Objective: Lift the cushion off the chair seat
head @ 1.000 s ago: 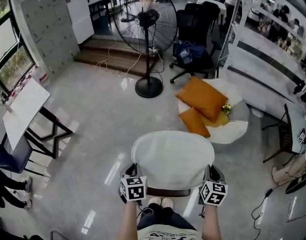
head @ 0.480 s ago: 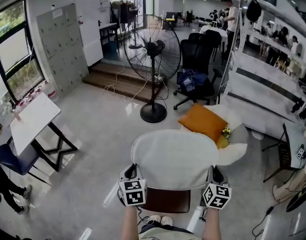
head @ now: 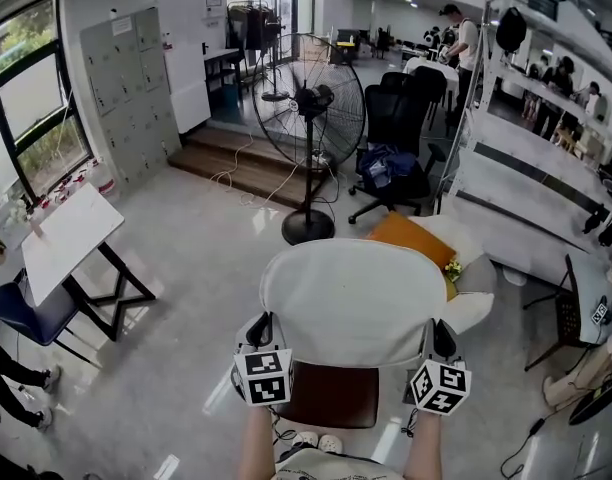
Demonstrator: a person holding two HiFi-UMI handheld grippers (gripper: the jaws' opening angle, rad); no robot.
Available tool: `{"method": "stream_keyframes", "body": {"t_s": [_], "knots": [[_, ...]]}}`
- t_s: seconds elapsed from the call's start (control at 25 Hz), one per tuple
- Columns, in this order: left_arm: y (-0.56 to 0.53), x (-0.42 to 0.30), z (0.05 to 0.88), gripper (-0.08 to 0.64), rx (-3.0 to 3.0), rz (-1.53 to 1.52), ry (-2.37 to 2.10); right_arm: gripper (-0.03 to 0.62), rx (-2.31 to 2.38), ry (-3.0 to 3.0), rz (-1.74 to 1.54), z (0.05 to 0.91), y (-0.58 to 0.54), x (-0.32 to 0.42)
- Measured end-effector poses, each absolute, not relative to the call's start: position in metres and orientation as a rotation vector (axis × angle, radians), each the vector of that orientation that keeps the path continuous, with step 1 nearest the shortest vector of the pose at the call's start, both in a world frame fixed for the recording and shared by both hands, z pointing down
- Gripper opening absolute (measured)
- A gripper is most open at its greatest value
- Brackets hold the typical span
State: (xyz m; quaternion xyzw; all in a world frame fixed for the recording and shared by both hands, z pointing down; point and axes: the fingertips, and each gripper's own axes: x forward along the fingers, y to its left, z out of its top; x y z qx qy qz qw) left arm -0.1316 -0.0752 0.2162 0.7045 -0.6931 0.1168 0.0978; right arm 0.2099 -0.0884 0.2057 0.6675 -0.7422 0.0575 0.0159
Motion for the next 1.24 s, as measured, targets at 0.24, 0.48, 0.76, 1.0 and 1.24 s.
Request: {"method": "stream_keyframes", "body": {"t_s": [0.24, 0.48, 0.76, 1.0, 1.24], "knots": [[-0.076, -0.133, 0.213, 0.029, 2.096, 0.35, -2.053, 0.057, 2.082, -2.322, 0.188, 0.201, -0.09, 0.208], [-0.082, -0.132, 0.214, 0.029, 2.09, 0.345, -2.062, 0.057, 2.08, -2.323, 0.173, 0.201, -0.095, 0.209], [-0.085, -0.137, 0.217, 0.029, 2.091, 0.337, -2.06, 0.057, 2.077, -2.317, 0.157, 0.2, -0.099, 0.204], [-0.086, -0.135, 0.216, 0.029, 2.093, 0.343, -2.052, 0.057, 2.074, -2.315, 0.155, 0.198, -0.101, 0.205], [-0.084, -0.135, 0.211, 0.029, 2.098, 0.337, -2.061, 0.057, 2.068, -2.323, 0.138, 0.193, -0.098, 0.206]]}}
